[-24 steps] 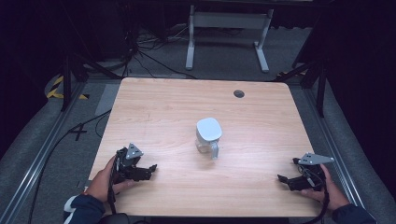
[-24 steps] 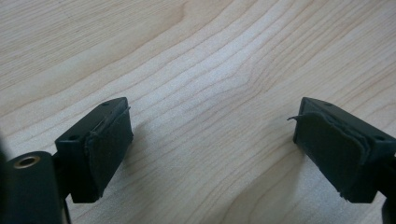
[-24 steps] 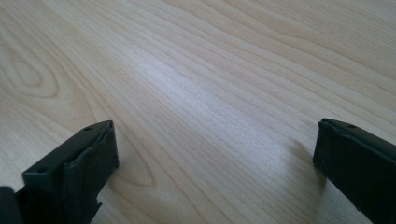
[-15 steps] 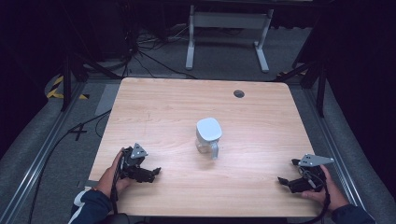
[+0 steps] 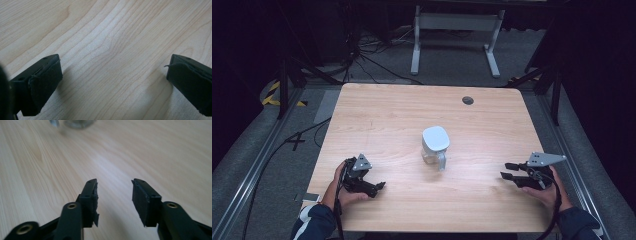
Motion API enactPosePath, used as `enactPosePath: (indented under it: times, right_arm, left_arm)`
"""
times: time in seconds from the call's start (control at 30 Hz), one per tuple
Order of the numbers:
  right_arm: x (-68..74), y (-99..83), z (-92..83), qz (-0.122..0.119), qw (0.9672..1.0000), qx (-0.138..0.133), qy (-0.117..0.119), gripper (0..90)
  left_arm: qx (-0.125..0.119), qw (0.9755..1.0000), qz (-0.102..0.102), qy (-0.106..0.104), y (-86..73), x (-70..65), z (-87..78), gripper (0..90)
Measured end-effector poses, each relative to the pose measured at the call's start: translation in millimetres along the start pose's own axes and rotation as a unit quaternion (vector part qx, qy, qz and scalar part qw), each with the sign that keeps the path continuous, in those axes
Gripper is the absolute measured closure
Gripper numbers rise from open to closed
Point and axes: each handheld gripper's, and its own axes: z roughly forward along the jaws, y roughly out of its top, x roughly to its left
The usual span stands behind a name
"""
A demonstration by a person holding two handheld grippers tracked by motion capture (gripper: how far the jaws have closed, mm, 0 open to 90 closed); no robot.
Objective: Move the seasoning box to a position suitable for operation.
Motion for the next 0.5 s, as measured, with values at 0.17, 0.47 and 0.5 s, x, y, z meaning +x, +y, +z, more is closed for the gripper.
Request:
enactPosePath:
  times: [0.17, 0.47, 0.5]
  right_arm:
    - [7.8, 34.4, 10.3, -0.025, 0.9989, -0.035, 0.019, 70.8]
    - [32.2, 107.8, 41.6, -0.082, 0.9913, -0.077, 0.070, 88.9]
    - [32.2, 107.8, 41.6, -0.082, 0.9913, -0.077, 0.070, 88.9]
  left_arm:
    - [-0.002, 1.0000, 0.002, 0.002, 0.3, 0.2, 0.4, 0.4]
    - [-0.002, 1.0000, -0.003, 0.004, 0.1, -0.5, 0.5, 0.3]
    - [-0.003, 1.0000, 0.000, 0.004, 0.4, -0.1, 0.6, 0.3]
